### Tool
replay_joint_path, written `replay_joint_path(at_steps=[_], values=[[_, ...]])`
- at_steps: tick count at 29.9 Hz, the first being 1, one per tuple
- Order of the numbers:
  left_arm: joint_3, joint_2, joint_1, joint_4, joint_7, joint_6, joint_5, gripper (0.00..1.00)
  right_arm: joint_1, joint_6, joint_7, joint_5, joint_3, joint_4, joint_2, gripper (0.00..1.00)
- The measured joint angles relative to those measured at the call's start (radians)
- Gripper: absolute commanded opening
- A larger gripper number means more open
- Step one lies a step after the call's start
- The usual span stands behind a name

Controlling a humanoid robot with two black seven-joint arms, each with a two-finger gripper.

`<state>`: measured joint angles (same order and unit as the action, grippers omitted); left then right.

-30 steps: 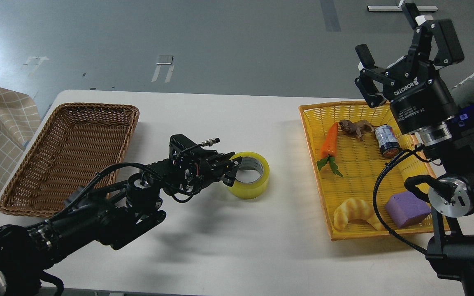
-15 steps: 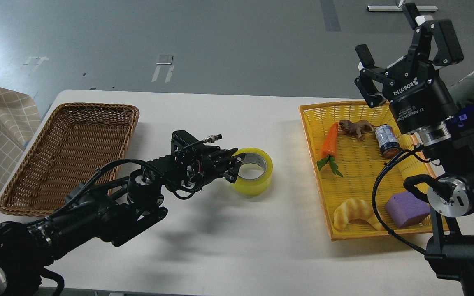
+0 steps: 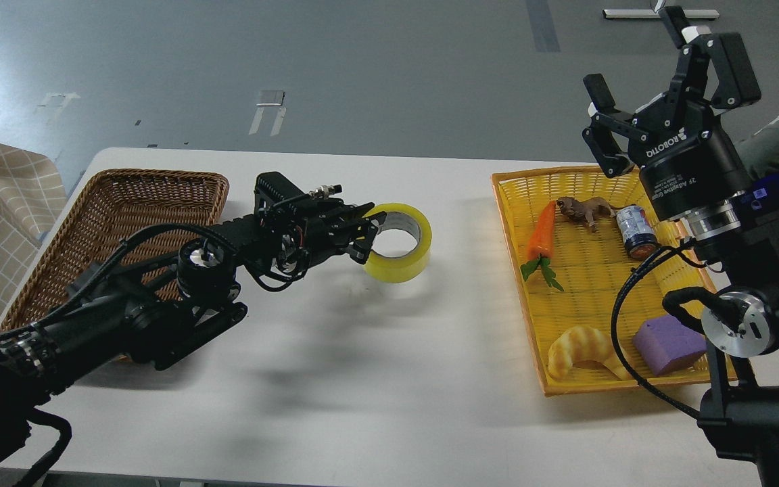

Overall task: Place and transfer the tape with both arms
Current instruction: 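Carry the tape roll with the left gripper into the wicker basket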

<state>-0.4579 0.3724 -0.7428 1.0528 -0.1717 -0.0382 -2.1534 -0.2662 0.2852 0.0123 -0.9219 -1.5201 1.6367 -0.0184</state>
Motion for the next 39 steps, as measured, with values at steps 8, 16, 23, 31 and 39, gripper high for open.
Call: replay_joint_path(at_steps=[8,16,23,31,39], values=[[-0.008,0.171,-0.038,0.047,-0.062,0.001,0.026,0.18,-0.001,0.001,0.0,0.0,0.002,-0.001,0.0,1.0],[-0.013,0.408,-0.051,0.067,-0.164,0.018,0.142,0.18,-0.002,0.001,0.0,0.0,0.008,-0.002,-0.001,1.0],[-0.003,0.569,-0.041,0.057,-0.242,0.063,0.233,0.18,-0.007,0.001,-0.001,0.0,0.018,-0.004,0.001,1.0],[0.002,0.624,0.028,-0.059,-0.308,0.143,0.291,0.18,-0.008,0.003,-0.003,0.0,0.02,-0.005,0.002,1.0],[0.002,0.6,0.144,-0.222,-0.317,0.221,0.366,0.2,0.0,0.003,-0.005,0.0,0.02,0.0,-0.001,1.0]])
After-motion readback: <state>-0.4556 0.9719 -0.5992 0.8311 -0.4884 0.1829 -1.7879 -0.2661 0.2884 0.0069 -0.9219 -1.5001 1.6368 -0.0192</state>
